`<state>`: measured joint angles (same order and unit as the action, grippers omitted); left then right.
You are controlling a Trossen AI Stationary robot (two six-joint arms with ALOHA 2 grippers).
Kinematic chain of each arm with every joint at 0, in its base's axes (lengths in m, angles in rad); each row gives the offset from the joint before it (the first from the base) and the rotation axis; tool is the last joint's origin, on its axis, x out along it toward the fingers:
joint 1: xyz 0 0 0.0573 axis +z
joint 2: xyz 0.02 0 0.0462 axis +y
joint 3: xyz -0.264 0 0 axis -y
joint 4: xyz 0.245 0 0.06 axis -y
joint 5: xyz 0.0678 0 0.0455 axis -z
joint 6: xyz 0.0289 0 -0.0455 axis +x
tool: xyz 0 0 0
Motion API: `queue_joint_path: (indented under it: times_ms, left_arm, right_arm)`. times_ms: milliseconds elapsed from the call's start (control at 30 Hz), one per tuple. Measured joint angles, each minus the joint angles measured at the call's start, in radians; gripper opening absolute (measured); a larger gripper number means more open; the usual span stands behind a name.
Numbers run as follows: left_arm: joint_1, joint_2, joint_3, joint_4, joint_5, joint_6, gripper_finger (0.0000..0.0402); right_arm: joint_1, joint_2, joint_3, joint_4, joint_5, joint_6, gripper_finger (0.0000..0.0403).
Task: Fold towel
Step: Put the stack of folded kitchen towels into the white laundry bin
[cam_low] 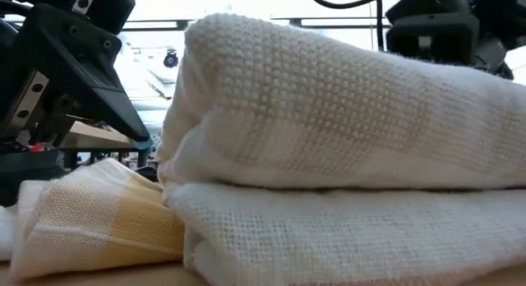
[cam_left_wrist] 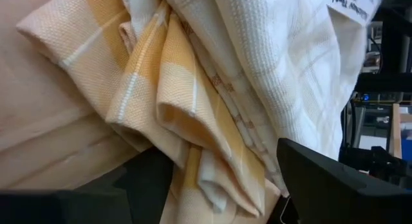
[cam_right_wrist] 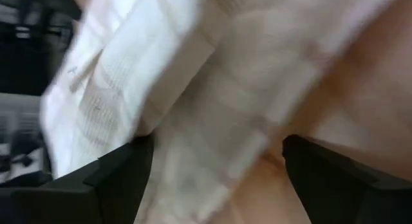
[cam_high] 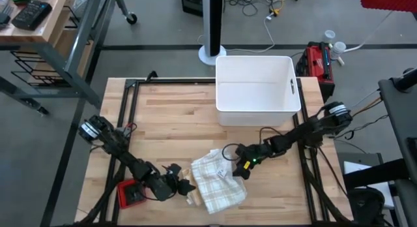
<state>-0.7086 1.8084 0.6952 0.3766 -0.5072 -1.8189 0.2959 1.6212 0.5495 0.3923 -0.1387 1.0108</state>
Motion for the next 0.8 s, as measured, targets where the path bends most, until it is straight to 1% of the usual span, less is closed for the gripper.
queue_joint_path:
  times_ms: [167,233,433,533,600,667,800]
  left_arm:
    - [0.0,0.003,0.01,-0.004,-0.022,0.003,0.0259]
    - [0.001,0.003,0.011,-0.004,-0.024,0.002,0.0256]
    - [0.001,0.003,0.011,-0.006,-0.029,0.002,0.0252]
    - [0.001,0.003,0.011,-0.007,-0.03,0.002,0.0255]
    - [0.001,0.004,0.011,-0.008,-0.03,0.0,0.0256]
    - [0.001,0.004,0.011,-0.008,-0.031,0.0,0.0256]
    - [0.001,0.004,0.011,-0.01,-0.034,-0.009,0.0249]
  right_arm:
    - [-0.002,0.059,0.001,0.163,-0.101,0.032,0.0334]
    - [0.0,0.07,0.0,0.201,-0.125,0.044,0.0334]
    - [0.0,0.051,-0.02,0.235,-0.133,0.053,0.0334]
    - [0.001,0.035,-0.061,0.239,-0.135,0.068,0.0334]
    - [0.001,0.028,-0.091,0.272,-0.135,0.076,0.0334]
    - [0.0,0.026,-0.13,0.351,-0.137,0.085,0.0334]
    - [0.001,0.029,-0.207,0.58,-0.153,0.139,0.0334]
